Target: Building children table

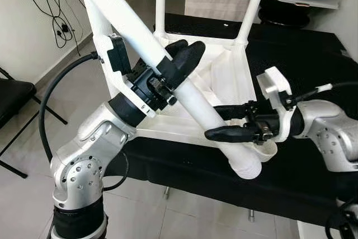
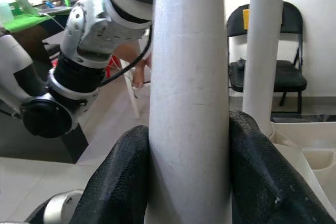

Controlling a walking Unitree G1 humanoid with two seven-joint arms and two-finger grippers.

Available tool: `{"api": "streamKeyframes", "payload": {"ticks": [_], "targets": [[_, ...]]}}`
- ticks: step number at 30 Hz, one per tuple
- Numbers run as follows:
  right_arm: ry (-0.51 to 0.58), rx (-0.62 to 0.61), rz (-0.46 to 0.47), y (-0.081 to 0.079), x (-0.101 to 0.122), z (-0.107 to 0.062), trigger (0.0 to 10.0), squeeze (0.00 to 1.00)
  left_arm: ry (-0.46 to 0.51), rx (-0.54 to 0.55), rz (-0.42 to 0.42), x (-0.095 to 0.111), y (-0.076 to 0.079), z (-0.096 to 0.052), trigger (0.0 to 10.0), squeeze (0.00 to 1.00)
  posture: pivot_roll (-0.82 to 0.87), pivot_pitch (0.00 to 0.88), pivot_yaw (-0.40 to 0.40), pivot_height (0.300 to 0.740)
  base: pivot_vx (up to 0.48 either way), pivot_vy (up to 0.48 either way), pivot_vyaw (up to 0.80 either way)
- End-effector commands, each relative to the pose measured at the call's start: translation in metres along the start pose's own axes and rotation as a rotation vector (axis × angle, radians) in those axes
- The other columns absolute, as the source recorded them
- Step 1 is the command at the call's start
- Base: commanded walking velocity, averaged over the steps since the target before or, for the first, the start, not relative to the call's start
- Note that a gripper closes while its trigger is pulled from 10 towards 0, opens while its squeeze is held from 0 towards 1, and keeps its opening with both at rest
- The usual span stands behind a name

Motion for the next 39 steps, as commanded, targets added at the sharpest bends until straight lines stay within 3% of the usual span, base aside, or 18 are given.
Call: {"api": "streamKeyframes", "payload": {"ticks": [1, 13, 14, 17, 18, 31, 32, 34, 35, 37, 39], "targets": [[0.027, 0.068, -0.02, -0.009, 0.006, 0.007, 10.0, 0.0, 0.014, 0.017, 0.04, 0.004, -0.002, 0.0, 0.0, 0.0, -0.03, 0.101, -0.06, 0.74, 0.0, 0.0, 0.0], [0.034, 0.008, -0.047, -0.001, 0.003, 0.012, 10.0, 0.0, 0.011, 0.018, 0.06, 0.006, -0.006, -0.001, 0.0, 0.0, -0.02, 0.092, -0.054, 0.74, 0.0, 0.0, 0.0], [0.037, -0.032, -0.047, 0.004, 0.002, 0.014, 10.0, 0.61, 0.009, 0.017, 0.068, 0.008, -0.007, -0.002, 0.0, 0.0, -0.01, 0.088, -0.053, 0.74, 0.0, 0.0, 0.0], [0.04, -0.059, -0.046, 0.008, 0.001, 0.016, 10.0, 0.61, 0.008, 0.015, 0.075, 0.009, -0.008, -0.002, 0.0, 0.0, -0.01, 0.088, -0.052, 0.74, 0.0, 0.0, 0.0], [0.04, -0.07, -0.038, 0.009, -0.001, 0.019, 10.0, 1.0, 0.0, 0.011, 0.091, 0.012, -0.008, -0.003, 0.0, 0.0, -0.01, 0.087, -0.048, 0.74, 0.0, 0.0, 0.0], [-0.097, -0.163, -0.06, 0.02, -0.024, 0.032, 10.0, 1.0, -0.072, -0.057, 0.095, 0.011, -0.006, -0.006, 0.0, 0.0, 0.0, 0.086, -0.046, 0.74, 0.0, 0.0, 0.0], [-0.131, -0.195, -0.064, 0.024, -0.03, 0.034, 10.0, 0.85, -0.092, -0.079, 0.084, 0.01, -0.005, -0.007, 0.0, 0.0, 0.0, 0.087, -0.047, 0.74, 0.0, 0.0, 0.0], [-0.131, -0.195, -0.064, 0.024, -0.03, 0.034, 10.0, 0.85, -0.092, -0.079, 0.084, 0.01, -0.005, -0.007, 0.0, 0.0, 0.0, 0.087, -0.047, 0.74, 0.0, 0.0, 0.0], [-0.169, -0.228, -0.055, 0.029, -0.036, 0.036, 10.0, 0.0, -0.143, -0.124, 0.07, 0.004, -0.002, -0.008, 0.0, 0.0, 0.0, 0.084, -0.038, 0.74, 0.0, 0.0, 0.0], [-0.169, -0.228, -0.055, 0.029, -0.036, 0.036, 10.0, 0.0, -0.143, -0.124, 0.07, 0.004, -0.002, -0.008, 0.0, 0.0, 0.0, 0.084, -0.038, 0.74, 0.0, 0.0, 0.0], [-0.237, -0.239, -0.005, 0.028, -0.047, 0.039, 10.0, 0.0, -0.234, -0.213, 0.07, -0.005, 0.005, -0.011, 0.0, 0.0, -0.01, 0.084, -0.034, 0.74, 0.0, 0.0, 0.0]]}}
Point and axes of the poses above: a point about 5 cm out from each wrist's last joint towards the gripper, its own z axis pointing out of the wrist towards the gripper, its own x axis along the axis of the wrist's last joint, y = z × x, the point moved 4 cm from there along z, pointing out of the wrist towards the gripper, and after that the axes turned 6 degrees about -z, right-handed, at the moved point
